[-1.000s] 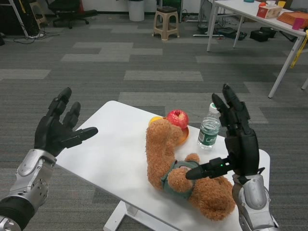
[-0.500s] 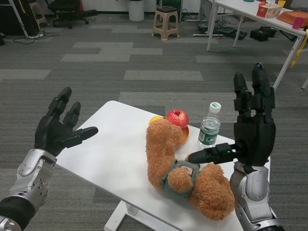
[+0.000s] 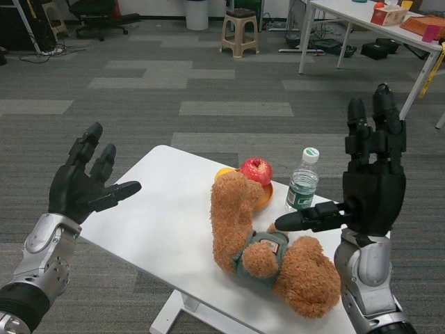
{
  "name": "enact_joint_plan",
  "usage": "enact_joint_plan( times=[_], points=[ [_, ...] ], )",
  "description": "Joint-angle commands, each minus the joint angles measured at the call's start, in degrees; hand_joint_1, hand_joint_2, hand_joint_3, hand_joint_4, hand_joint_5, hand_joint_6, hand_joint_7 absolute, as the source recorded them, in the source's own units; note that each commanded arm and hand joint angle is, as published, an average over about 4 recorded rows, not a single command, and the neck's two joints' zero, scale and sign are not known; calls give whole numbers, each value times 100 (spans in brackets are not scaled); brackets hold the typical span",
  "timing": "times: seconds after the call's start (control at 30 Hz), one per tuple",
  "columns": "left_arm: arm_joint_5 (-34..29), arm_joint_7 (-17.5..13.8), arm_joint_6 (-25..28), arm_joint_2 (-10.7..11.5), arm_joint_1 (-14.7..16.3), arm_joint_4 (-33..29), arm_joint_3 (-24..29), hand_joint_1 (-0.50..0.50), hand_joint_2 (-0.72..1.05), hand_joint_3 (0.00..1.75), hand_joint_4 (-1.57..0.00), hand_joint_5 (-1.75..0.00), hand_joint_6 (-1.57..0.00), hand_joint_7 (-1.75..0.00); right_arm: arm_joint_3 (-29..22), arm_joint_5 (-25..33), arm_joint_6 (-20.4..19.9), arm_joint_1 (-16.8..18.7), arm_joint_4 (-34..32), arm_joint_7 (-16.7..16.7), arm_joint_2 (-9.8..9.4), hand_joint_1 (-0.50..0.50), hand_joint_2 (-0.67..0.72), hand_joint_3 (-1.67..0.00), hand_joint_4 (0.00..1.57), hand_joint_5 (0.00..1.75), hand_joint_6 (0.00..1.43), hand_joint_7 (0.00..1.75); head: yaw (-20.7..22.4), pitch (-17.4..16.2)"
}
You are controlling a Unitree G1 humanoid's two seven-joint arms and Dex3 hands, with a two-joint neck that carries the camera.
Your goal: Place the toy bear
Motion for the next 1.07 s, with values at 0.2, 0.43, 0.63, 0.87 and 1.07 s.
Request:
enact_joint_plan(
  times=[0.2, 0.43, 0.63, 0.87, 1.07],
  points=[
    [26, -6, -35, 72, -8, -93, 52, 46, 52, 4, 0, 0, 0, -14, -45, 65, -25, -80, -63, -65, -104, -46, 28, -8, 0, 10, 0, 14, 16, 39],
    [52, -6, -35, 48, 12, -146, 52, 26, 43, 9, 0, 0, 0, -14, -36, 85, -27, -74, -54, -78, -144, -46, 28, -6, 0, 10, 0, 14, 17, 57],
    [52, -6, -59, 32, 29, -175, 52, -26, -33, 7, 0, 0, 0, -14, -20, 107, -34, -56, -54, -89, -153, -46, 28, -4, 0, 10, 0, 14, 29, 72],
    [48, -6, -116, 17, 62, -175, 71, -41, -72, 9, 0, 0, 0, -17, -12, 111, -43, -45, -54, -131, -153, -46, 28, -8, 0, 10, 0, 14, 48, 78],
    [43, -6, -131, 20, 71, -183, 96, -41, -72, 9, 0, 0, 0, -14, -7, 114, -43, -45, -51, -139, -132, -46, 28, -3, 0, 10, 0, 14, 38, 78]
  ],
)
